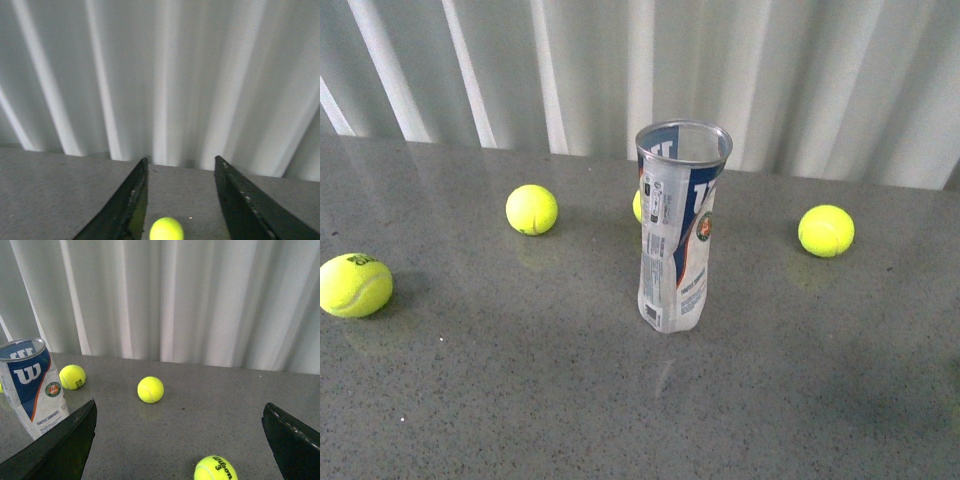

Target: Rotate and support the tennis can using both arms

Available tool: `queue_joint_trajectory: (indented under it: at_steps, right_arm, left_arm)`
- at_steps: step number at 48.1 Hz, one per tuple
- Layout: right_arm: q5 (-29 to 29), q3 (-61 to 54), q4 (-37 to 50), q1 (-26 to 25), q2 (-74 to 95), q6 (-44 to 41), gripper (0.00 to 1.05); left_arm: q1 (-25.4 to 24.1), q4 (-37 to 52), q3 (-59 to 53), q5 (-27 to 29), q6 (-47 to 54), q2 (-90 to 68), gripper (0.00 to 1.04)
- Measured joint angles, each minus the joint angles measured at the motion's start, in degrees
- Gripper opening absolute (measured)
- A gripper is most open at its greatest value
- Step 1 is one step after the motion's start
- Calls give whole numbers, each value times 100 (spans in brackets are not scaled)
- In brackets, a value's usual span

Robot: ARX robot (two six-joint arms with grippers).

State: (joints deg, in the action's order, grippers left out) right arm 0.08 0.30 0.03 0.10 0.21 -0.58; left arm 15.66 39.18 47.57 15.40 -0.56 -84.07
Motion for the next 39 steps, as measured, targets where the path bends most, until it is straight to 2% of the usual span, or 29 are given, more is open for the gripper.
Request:
queue_joint_trajectory:
  at_steps: [4,7,9,19,35,39]
  right_arm:
    - [-20,0,0,0,0,0,97]
    - [-15,0,0,0,0,0,97]
    - [-13,0,0,0,0,2,97]
    - [-17,0,0,0,0,2,97]
    - [-15,0,0,0,0,0,97]
    - [-15,0,0,0,0,0,97]
  left_arm:
    - [-254,354,-868,-127,2,415,25]
    - [-380,535,-1554,-354,4,704,9]
    - [-435,625,-1858,-481,13,879,4]
    - [-850,815,-3058,-807,26,1893,4]
    - [-1102,649,-3832,-1093,26,2872,4]
    - [-1434,466,-4033,-1486,26,3235,4]
